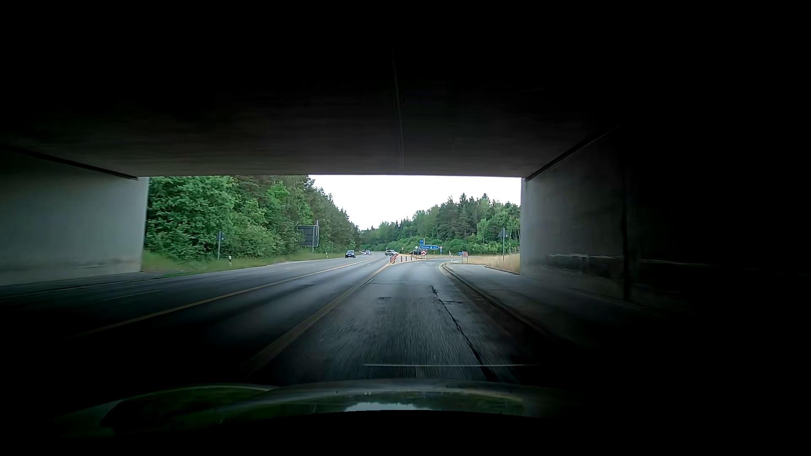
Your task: Follow the waypoints while adhering to traffic rules and regulations
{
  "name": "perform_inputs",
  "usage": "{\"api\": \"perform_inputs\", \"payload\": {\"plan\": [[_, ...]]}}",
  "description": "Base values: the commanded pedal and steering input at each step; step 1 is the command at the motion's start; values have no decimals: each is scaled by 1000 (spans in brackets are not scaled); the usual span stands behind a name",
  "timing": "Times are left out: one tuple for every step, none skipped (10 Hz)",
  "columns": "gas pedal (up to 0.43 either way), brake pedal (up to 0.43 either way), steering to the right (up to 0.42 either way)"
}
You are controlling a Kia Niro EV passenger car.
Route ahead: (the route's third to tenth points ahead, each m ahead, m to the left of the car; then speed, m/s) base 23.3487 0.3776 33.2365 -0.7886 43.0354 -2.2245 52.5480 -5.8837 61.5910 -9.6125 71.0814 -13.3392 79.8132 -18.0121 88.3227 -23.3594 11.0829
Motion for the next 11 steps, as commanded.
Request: {"api": "perform_inputs", "payload": {"plan": [[28,0,3],[28,0,3],[28,0,3],[39,0,3],[39,0,3],[39,0,3],[47,0,3],[59,0,3],[59,0,3],[67,0,3],[67,0,3]]}}
